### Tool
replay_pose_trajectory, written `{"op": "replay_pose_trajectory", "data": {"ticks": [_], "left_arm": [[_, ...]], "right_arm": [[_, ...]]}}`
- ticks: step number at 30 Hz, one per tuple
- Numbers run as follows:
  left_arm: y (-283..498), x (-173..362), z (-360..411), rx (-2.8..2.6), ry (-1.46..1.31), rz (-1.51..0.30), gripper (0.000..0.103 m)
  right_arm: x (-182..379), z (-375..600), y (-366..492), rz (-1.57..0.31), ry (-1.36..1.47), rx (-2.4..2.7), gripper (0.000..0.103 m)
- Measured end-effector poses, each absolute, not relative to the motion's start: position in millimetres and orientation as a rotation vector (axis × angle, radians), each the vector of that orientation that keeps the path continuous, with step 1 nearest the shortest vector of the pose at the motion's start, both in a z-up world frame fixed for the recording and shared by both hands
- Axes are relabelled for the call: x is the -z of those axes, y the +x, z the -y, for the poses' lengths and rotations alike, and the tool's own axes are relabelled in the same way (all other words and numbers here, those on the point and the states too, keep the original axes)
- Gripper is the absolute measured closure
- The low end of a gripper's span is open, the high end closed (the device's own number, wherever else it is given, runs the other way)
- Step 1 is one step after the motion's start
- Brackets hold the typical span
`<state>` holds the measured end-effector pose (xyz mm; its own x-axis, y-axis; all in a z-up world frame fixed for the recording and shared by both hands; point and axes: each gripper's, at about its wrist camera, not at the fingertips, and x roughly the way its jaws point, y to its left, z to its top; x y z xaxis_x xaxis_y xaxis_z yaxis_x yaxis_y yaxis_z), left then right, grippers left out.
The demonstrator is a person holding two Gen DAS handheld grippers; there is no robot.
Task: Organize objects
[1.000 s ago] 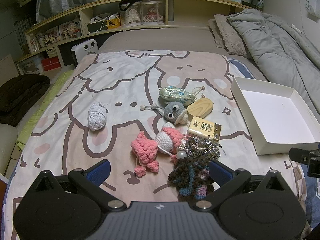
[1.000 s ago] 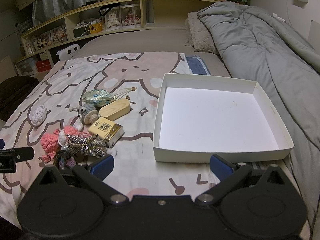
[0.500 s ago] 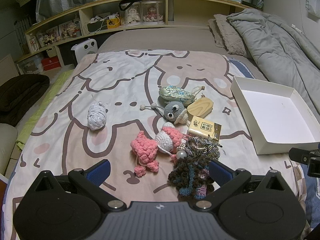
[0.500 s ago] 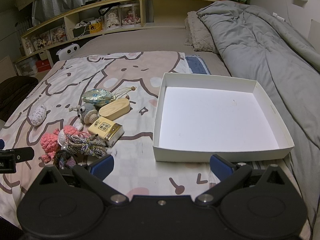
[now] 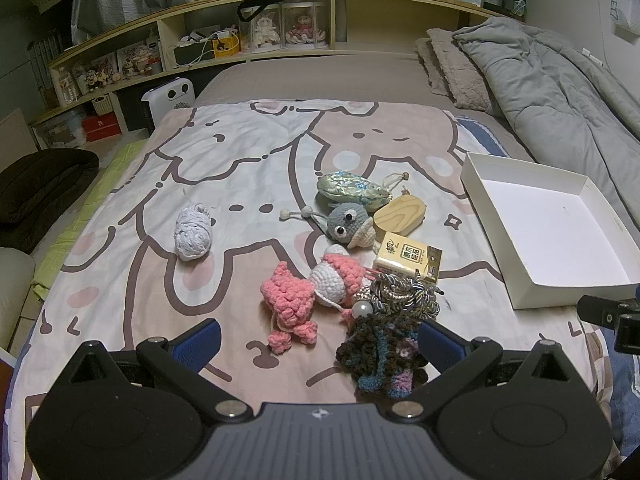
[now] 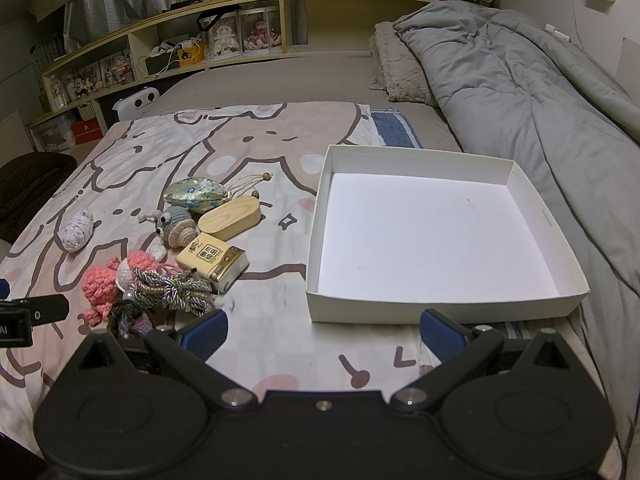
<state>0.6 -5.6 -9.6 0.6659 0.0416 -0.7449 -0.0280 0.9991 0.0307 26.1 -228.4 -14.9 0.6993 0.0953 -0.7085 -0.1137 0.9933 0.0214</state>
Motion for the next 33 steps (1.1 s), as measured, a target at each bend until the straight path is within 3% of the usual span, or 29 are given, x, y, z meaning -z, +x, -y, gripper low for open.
{"op": "replay_pose_trajectory", "data": {"ticks": [24,33], "left_arm": [[4,14,6,-0.010,-0.017,-0.863,0.000],[9,29,15,0.033,-0.030,-0.904,0.011]], "right_arm": [[12,227,36,-0.785,0.033,-0.130,0.000],[7,214,64,-0.785,0.099,-0.198,0.000]]}}
